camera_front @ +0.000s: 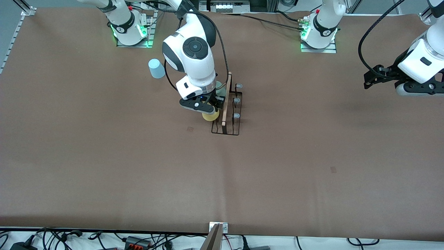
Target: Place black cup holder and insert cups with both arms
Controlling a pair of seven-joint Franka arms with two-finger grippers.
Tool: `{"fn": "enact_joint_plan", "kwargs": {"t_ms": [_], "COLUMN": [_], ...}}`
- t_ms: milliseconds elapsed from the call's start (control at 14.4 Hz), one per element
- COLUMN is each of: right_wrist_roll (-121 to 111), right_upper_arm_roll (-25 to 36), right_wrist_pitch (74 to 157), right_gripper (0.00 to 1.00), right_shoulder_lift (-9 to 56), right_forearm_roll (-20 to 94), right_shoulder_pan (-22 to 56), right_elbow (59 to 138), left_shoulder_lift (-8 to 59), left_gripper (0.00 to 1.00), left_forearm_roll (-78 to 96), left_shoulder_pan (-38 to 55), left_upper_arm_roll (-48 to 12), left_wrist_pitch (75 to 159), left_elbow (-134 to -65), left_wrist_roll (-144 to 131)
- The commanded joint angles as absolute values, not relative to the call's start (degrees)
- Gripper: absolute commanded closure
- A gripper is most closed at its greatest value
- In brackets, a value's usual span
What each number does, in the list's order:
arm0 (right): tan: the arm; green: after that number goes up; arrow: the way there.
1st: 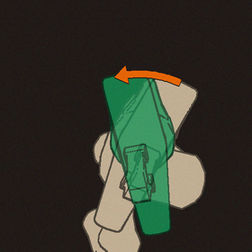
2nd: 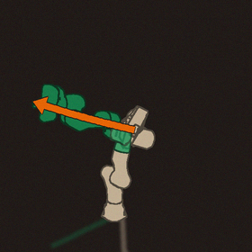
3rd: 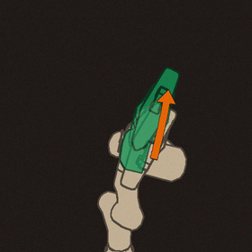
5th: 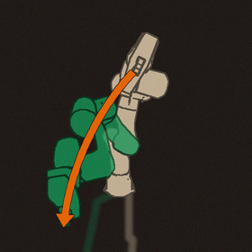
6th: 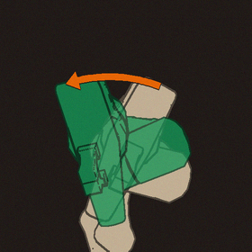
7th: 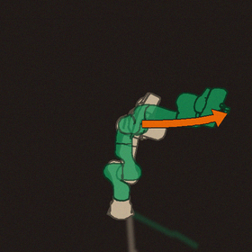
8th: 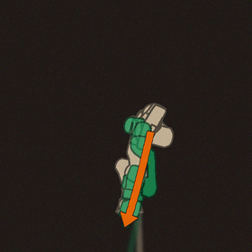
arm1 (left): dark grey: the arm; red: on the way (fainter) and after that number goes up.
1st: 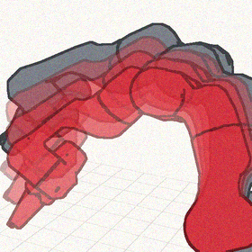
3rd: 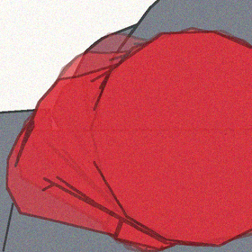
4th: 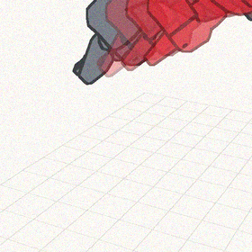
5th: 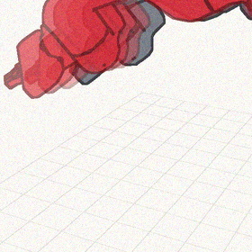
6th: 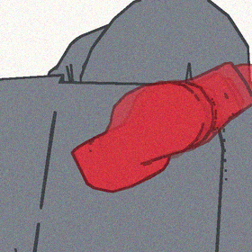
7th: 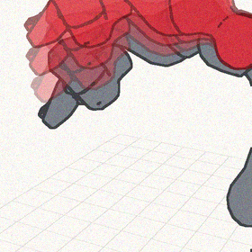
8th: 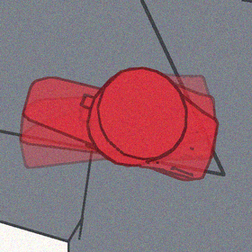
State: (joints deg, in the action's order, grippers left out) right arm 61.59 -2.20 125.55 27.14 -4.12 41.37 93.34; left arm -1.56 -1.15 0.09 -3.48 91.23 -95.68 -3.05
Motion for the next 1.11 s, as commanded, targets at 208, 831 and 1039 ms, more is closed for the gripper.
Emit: {"fn": "enact_joint_plan", "kwargs": {"t_ms": [208,831,1039], "right_wrist_roll": [60.8,28.6,18.5], "right_upper_arm_roll": [-2.1,-1.8,-1.8], "right_wrist_pitch": [122.4,102.5,98.0], "right_gripper": [0.00,0.00,0.00], "right_shoulder_lift": [23.6,11.7,7.8], "right_forearm_roll": [-4.4,-3.6,-3.7], "right_shoulder_pan": [36.2,10.5,1.8], "right_elbow": [91.9,92.2,92.1], "left_shoulder_lift": [-0.7,-0.6,-0.6], "left_gripper": [0.00,0.00,0.00], "left_forearm_roll": [-0.7,-0.7,-0.8], "left_shoulder_pan": [0.2,-0.2,-0.3], "left_upper_arm_roll": [-3.3,-3.3,-3.3], "left_wrist_pitch": [89.5,89.3,89.3], "left_elbow": [-93.8,-93.8,-93.8], "left_wrist_roll": [-2.1,-2.0,-2.0]}}
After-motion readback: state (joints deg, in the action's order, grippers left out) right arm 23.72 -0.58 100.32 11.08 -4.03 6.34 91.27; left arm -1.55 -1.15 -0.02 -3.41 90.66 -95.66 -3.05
